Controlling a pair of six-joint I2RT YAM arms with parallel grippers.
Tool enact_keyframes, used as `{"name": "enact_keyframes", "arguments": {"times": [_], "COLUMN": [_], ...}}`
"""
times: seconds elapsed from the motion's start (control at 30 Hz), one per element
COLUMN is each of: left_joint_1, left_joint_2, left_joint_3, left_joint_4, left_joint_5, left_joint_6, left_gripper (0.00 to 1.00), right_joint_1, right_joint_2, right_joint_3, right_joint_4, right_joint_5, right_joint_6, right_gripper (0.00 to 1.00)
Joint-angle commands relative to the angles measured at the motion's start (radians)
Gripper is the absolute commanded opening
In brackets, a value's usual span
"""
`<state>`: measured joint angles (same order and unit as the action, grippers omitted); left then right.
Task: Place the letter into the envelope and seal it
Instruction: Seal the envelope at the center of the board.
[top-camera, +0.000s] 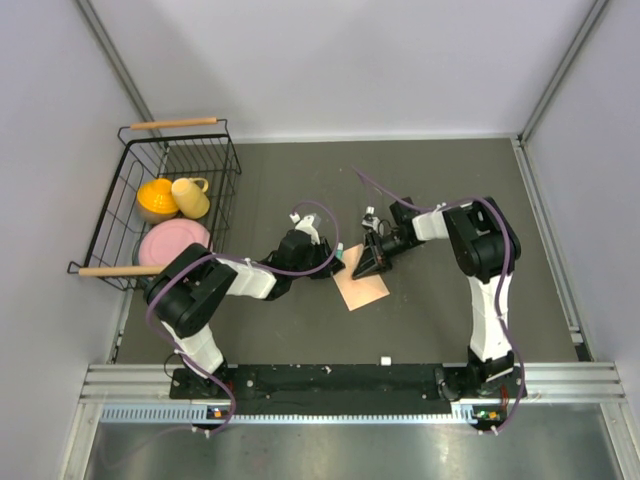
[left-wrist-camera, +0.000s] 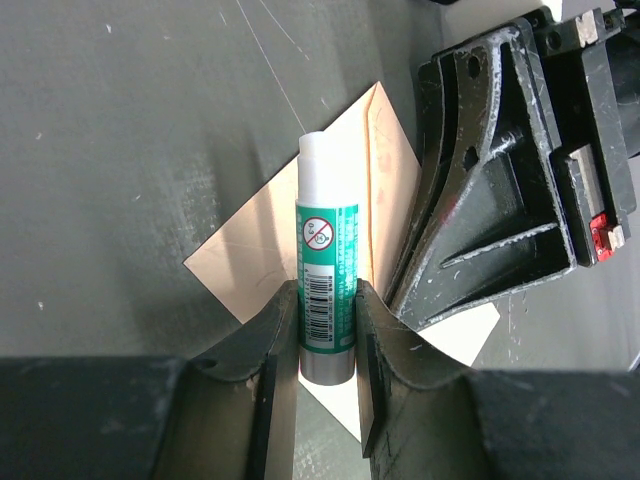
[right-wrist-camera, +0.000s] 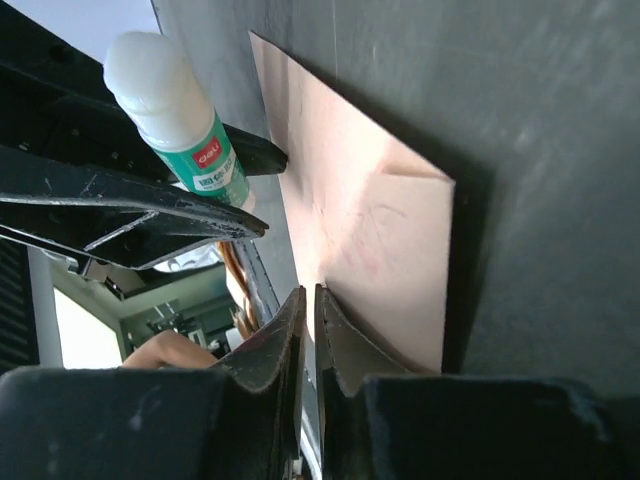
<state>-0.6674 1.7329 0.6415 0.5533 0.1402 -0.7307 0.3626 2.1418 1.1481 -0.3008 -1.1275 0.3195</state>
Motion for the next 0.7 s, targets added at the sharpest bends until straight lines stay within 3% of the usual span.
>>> {"name": "enact_keyframes", "arguments": {"times": [0.0, 0.13, 0.33, 0.43, 0.6, 0.67], "left_joint_1": [0.003, 0.005, 0.005, 0.005, 0.005, 0.005], "left_joint_2": [0.004, 0.002, 0.010, 0.013, 0.014, 0.013], "left_joint_3": [0.012, 0.012, 0.014, 0.018, 0.020, 0.018], "left_joint_4": [-0.010, -0.010, -0.012, -0.010, -0.006, -0.006], "left_joint_5": [-0.016, -0.016, -0.014, -0.010, -0.005, -0.007], "left_joint_6": [0.011, 0.011, 0.008, 0.007, 0.001, 0.004], "left_gripper": [0.00, 0.00, 0.00, 0.00, 0.00, 0.00], "right_joint_1": [-0.005, -0.016, -0.014, -0.014, -0.013, -0.010], "right_joint_2": [0.050, 0.052, -0.051, -0.117, -0.160, -0.151], "right_joint_3": [0.012, -0.007, -0.011, -0.031, -0.085, -0.102], "right_joint_4": [0.015, 0.015, 0.077, 0.164, 0.328, 0.379], "right_joint_5": [0.060, 0.101, 0.040, -0.023, -0.071, -0.078], "right_joint_6": [0.033, 0.033, 0.026, 0.091, 0.200, 0.239], "right_gripper": [0.06, 0.10, 0.31, 0.52, 0.71, 0.84]}}
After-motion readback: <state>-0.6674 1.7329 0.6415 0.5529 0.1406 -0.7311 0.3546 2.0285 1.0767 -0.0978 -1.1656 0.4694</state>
